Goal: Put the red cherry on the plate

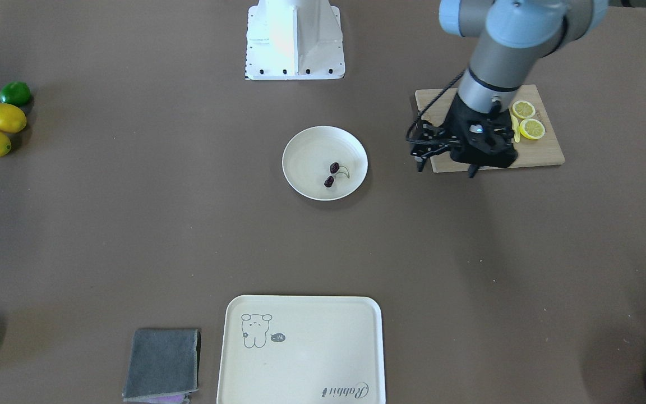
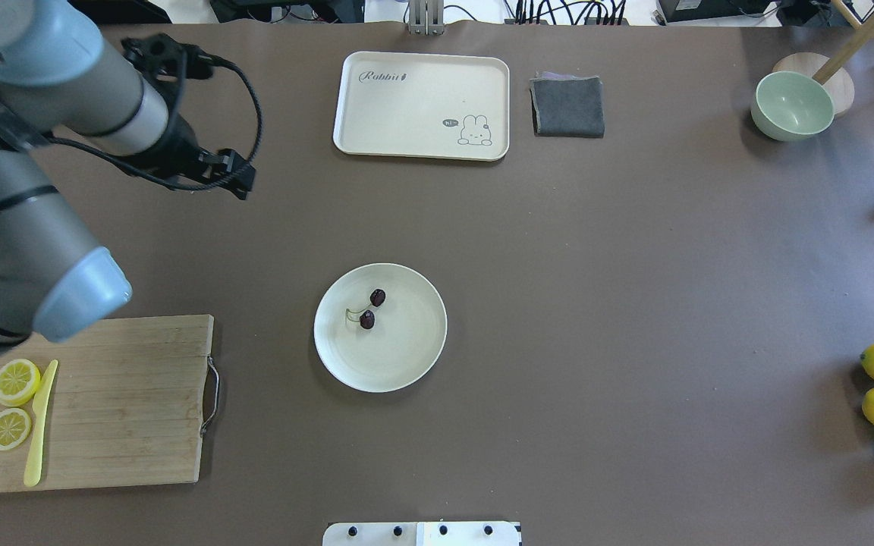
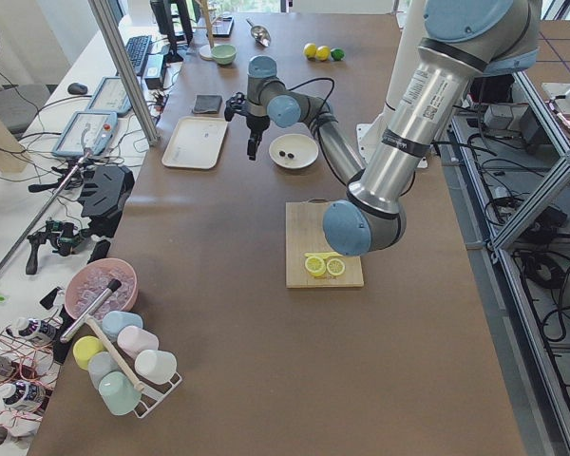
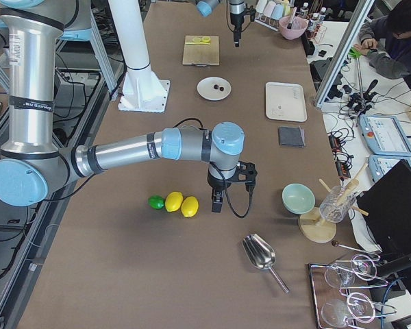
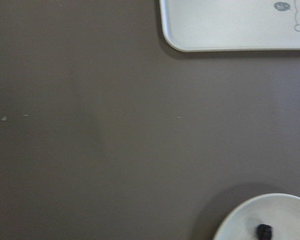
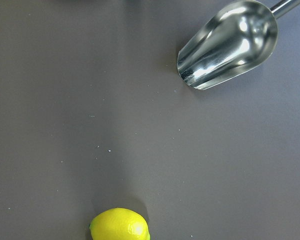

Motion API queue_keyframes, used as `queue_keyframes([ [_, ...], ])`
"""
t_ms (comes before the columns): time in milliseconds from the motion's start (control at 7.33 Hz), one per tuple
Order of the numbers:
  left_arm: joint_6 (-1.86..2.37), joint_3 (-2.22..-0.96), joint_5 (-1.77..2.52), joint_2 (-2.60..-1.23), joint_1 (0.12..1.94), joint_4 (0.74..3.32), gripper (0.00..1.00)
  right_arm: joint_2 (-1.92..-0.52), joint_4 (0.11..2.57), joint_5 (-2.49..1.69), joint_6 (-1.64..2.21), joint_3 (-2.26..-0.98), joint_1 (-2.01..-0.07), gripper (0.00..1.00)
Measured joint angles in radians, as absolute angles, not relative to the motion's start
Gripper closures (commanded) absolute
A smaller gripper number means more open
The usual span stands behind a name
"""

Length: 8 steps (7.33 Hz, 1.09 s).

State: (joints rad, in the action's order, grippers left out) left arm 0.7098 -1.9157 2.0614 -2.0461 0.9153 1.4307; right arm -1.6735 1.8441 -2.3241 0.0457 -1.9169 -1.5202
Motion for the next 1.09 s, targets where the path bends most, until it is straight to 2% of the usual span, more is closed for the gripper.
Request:
queue_keyframes([
  [273,0.332,-1.922,2.148,-1.905,1.135,1.364,0.02,-1.675,1.844,-2.324,0.044,-1.895,-1.520,0.00],
  [545,0.131,-1.911,2.196,-1.750,1.290,1.367,0.02,-1.674,1.844,-2.323,0.045,-1.886,-1.520,0.00],
  [1091,-0.129,-1.795,2.250,-1.639,1.561,1.384,0.02,-1.675,1.845,-2.323,0.045,-1.881,-1.520,0.00],
])
